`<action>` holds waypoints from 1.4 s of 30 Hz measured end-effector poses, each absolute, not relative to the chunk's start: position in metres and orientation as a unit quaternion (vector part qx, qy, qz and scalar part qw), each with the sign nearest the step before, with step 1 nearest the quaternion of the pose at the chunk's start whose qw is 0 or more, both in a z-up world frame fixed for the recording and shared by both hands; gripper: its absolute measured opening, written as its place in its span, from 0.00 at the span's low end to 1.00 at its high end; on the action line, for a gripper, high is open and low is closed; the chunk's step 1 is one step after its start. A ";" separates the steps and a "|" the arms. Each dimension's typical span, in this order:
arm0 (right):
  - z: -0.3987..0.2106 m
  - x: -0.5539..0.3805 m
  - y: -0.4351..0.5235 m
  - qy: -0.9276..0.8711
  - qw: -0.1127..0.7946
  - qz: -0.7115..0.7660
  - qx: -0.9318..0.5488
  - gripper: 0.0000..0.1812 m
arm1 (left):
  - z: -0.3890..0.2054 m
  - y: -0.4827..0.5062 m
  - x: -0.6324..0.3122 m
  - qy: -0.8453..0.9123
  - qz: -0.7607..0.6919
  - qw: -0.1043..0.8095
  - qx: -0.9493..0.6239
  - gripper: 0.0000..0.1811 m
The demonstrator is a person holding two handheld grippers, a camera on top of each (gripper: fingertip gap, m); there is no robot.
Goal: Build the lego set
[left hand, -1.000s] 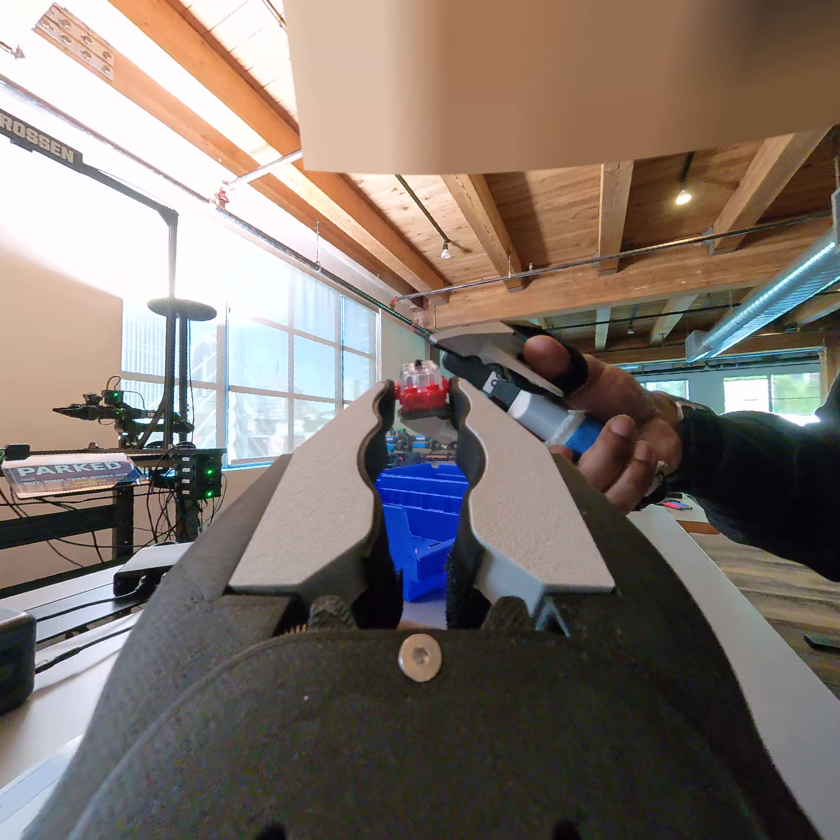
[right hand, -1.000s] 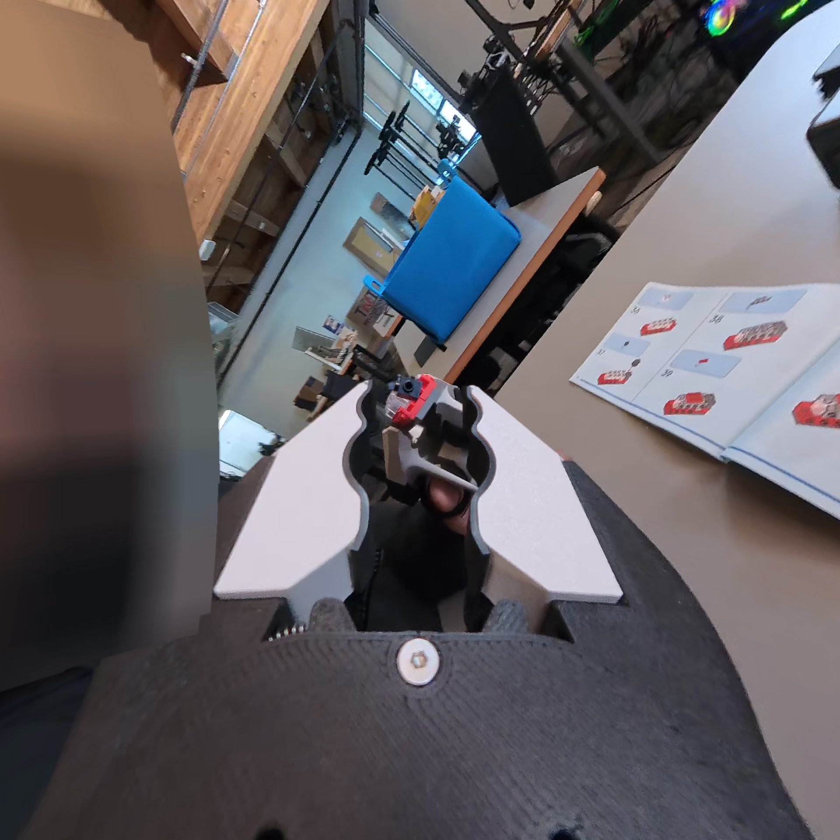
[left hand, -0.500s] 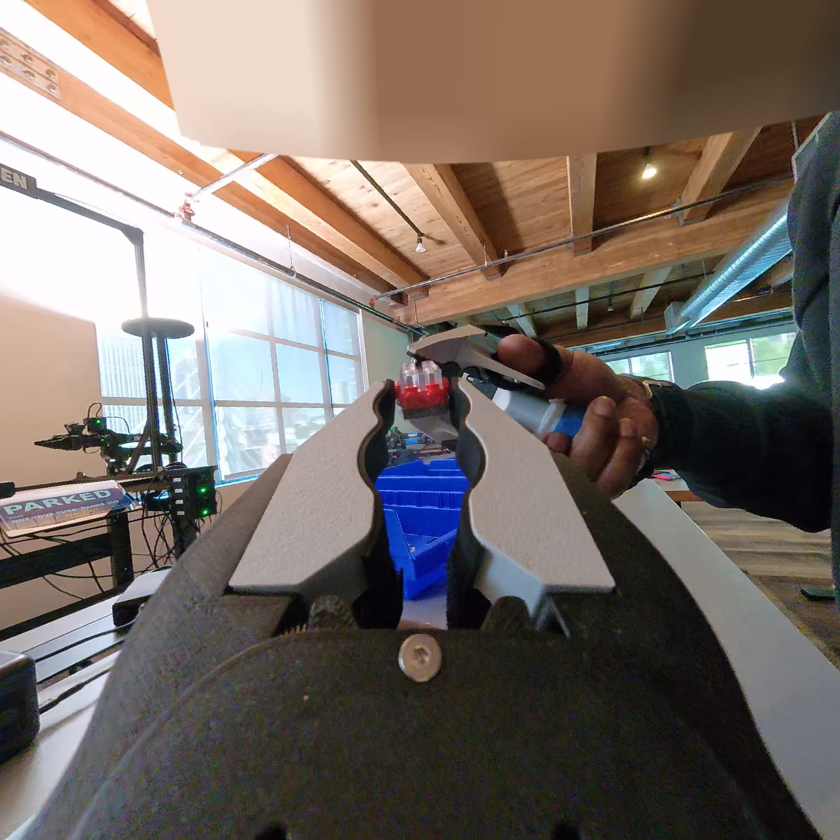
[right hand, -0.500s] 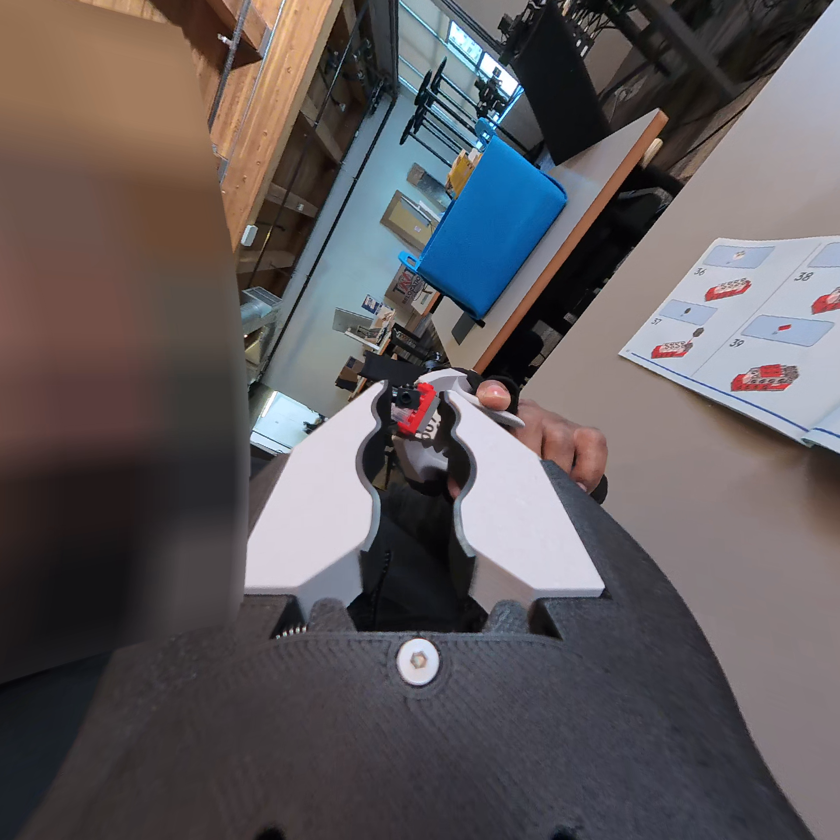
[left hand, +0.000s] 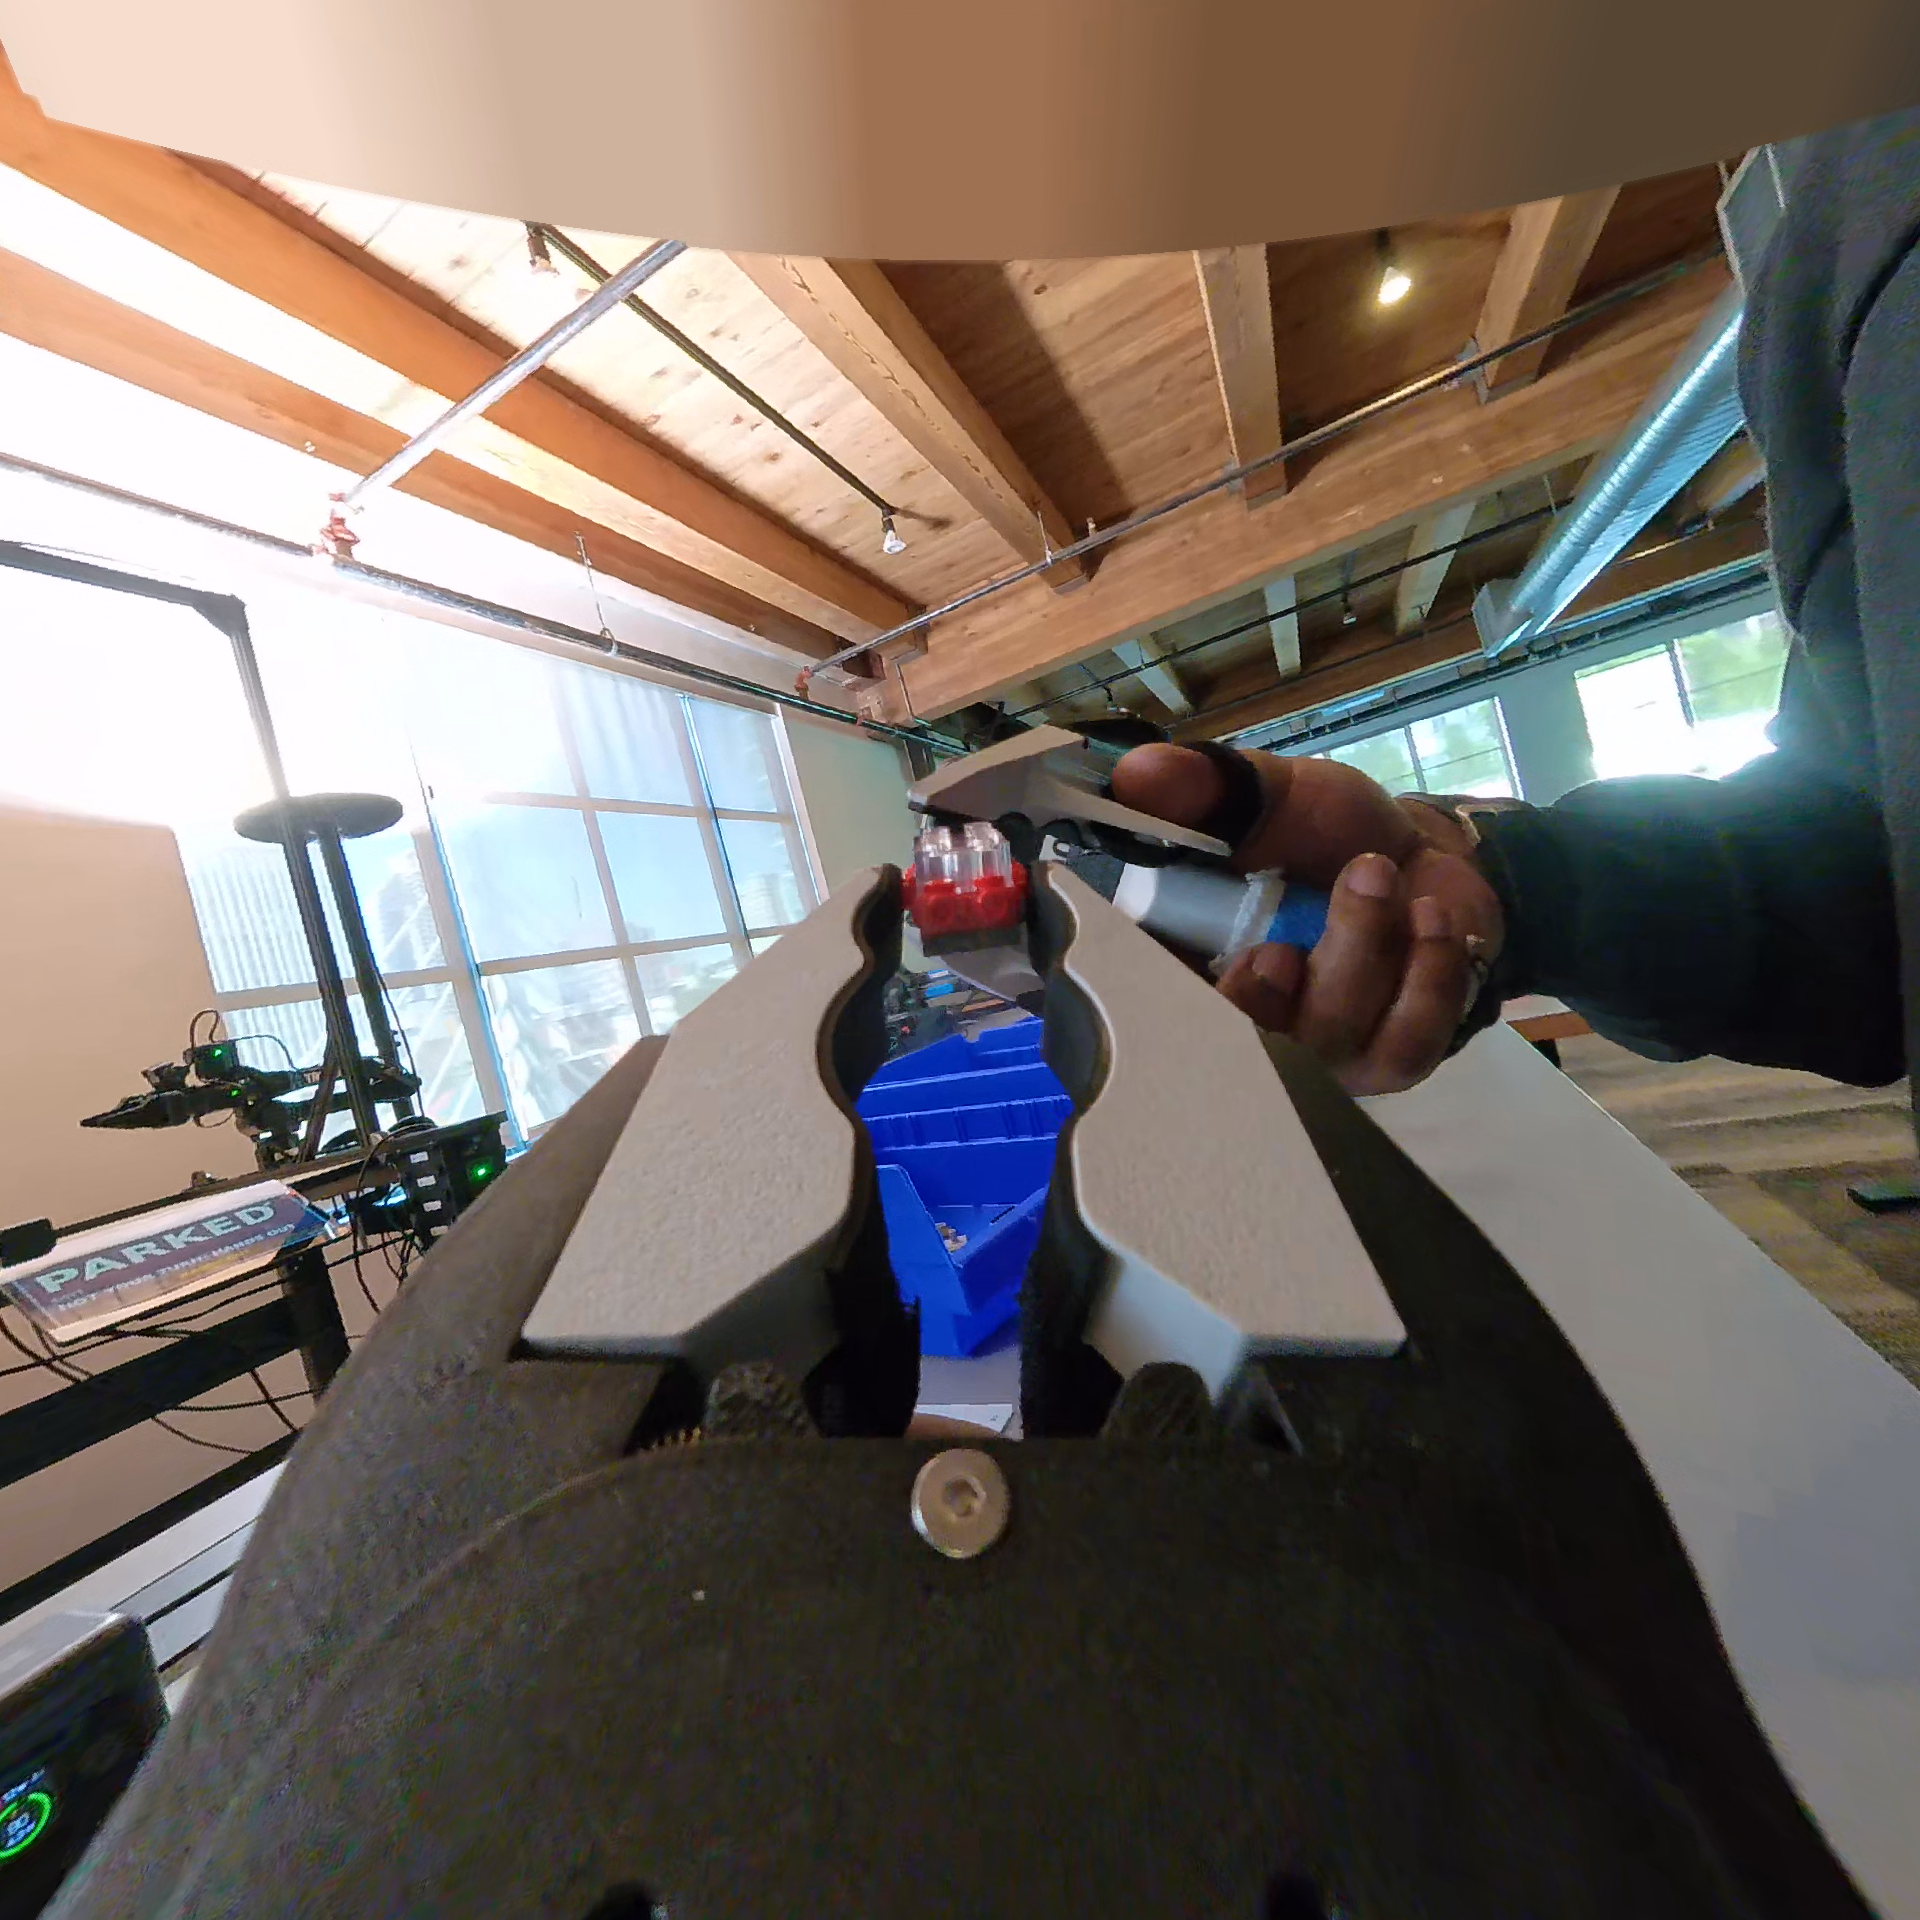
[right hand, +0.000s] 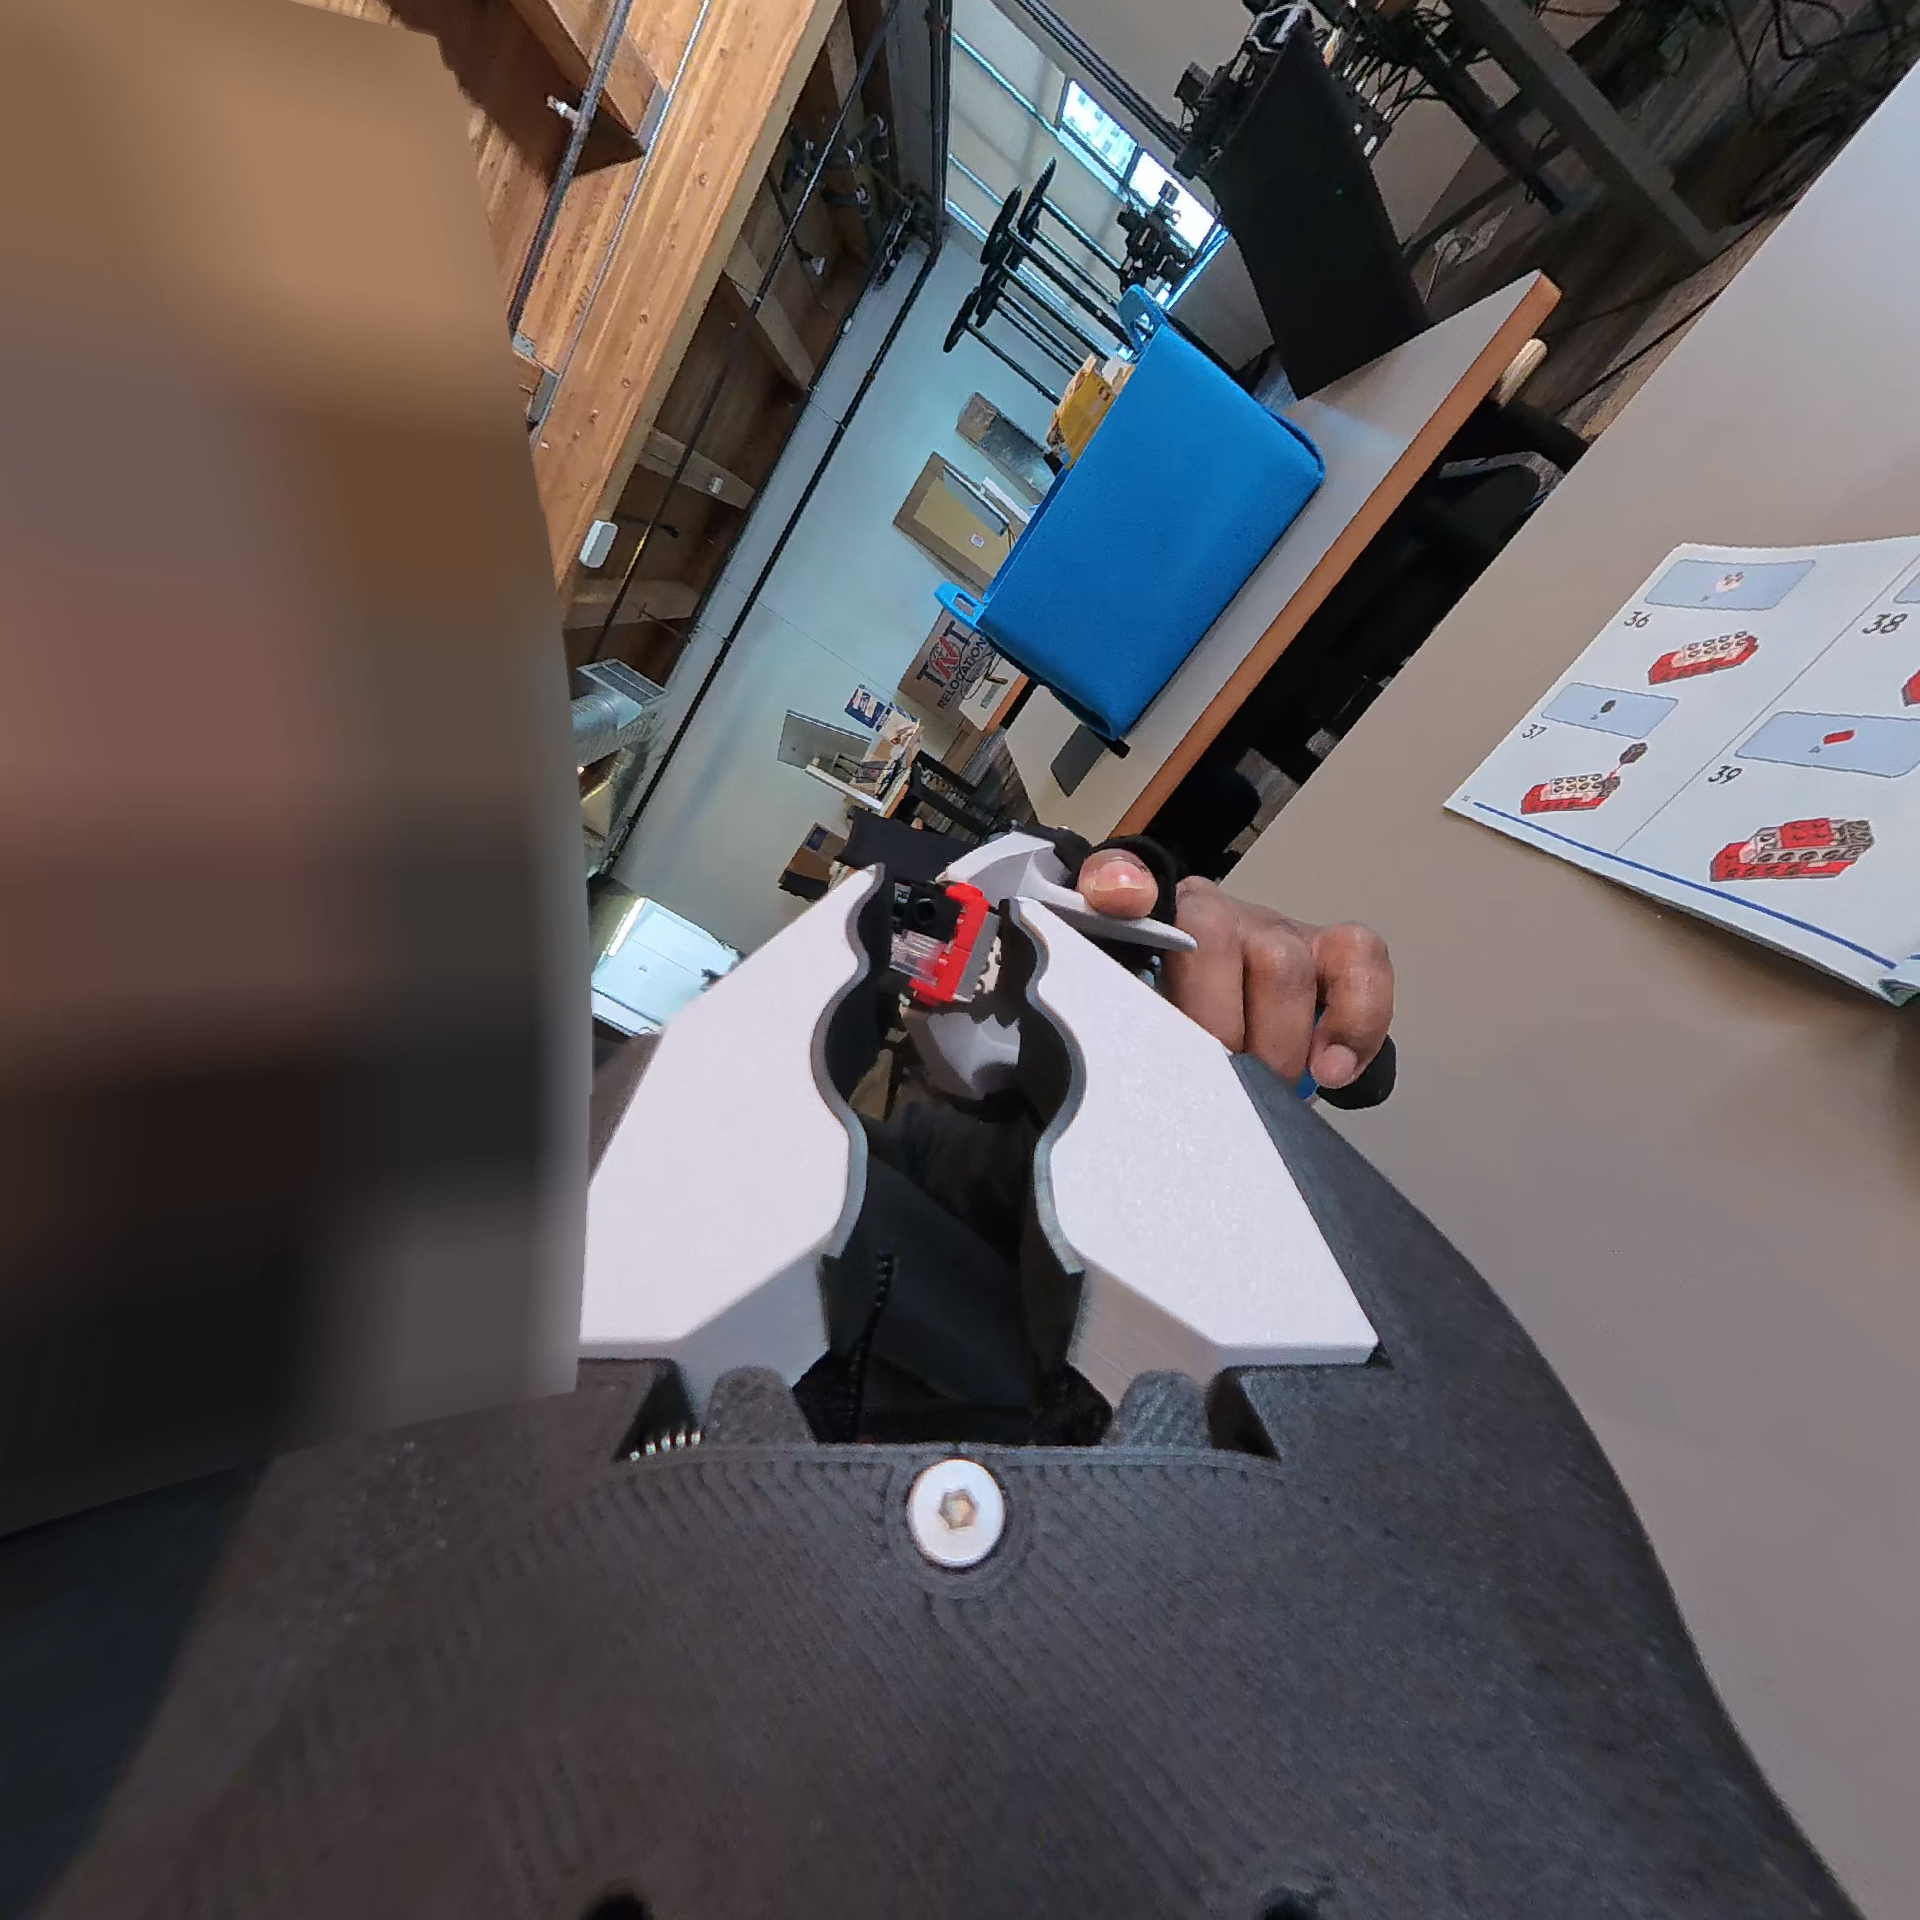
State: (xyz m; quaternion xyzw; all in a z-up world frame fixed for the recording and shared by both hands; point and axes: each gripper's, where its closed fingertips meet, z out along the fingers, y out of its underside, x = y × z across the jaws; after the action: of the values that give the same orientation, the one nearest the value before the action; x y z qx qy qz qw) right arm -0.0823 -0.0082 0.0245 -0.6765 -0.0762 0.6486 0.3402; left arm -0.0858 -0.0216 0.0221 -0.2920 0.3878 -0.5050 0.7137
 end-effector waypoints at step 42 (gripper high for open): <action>0.006 -0.073 -0.014 -0.291 0.530 0.436 -0.666 0.10 | -0.012 -0.027 -0.061 0.396 -0.725 0.393 -0.405 0.18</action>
State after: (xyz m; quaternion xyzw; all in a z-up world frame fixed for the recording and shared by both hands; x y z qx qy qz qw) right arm -0.0734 -0.0145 0.0062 -0.6660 -0.2914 0.4363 0.5303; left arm -0.0606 -0.0267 -0.0117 -0.4048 0.3958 -0.7246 0.3931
